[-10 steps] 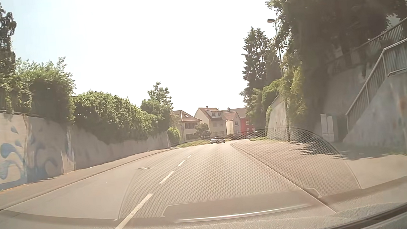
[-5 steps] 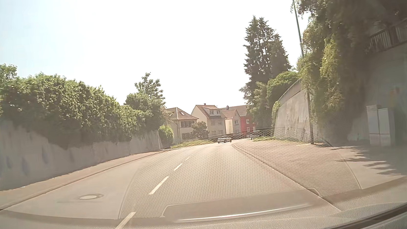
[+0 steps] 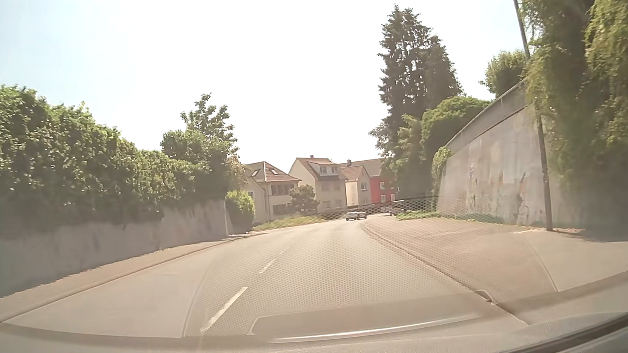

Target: Follow the waypoints while adhering to traffic rules and regulations

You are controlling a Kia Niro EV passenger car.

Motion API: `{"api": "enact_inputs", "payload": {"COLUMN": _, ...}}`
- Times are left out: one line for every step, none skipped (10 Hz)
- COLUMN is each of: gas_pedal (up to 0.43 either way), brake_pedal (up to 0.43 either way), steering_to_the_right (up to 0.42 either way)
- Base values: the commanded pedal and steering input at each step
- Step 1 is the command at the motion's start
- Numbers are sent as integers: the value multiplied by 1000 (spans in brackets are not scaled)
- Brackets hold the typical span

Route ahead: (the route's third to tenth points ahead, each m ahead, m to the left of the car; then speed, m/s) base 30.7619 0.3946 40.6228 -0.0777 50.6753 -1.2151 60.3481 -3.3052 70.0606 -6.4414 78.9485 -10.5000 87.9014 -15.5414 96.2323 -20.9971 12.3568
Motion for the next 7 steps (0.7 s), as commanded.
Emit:
{"api": "enact_inputs", "payload": {"gas_pedal": 39, "brake_pedal": 0, "steering_to_the_right": 10}}
{"api": "enact_inputs", "payload": {"gas_pedal": 39, "brake_pedal": 0, "steering_to_the_right": 10}}
{"api": "enact_inputs", "payload": {"gas_pedal": 39, "brake_pedal": 0, "steering_to_the_right": 10}}
{"api": "enact_inputs", "payload": {"gas_pedal": 28, "brake_pedal": 0, "steering_to_the_right": 9}}
{"api": "enact_inputs", "payload": {"gas_pedal": 0, "brake_pedal": 0, "steering_to_the_right": 6}}
{"api": "enact_inputs", "payload": {"gas_pedal": 0, "brake_pedal": 0, "steering_to_the_right": 6}}
{"api": "enact_inputs", "payload": {"gas_pedal": 0, "brake_pedal": 0, "steering_to_the_right": 5}}
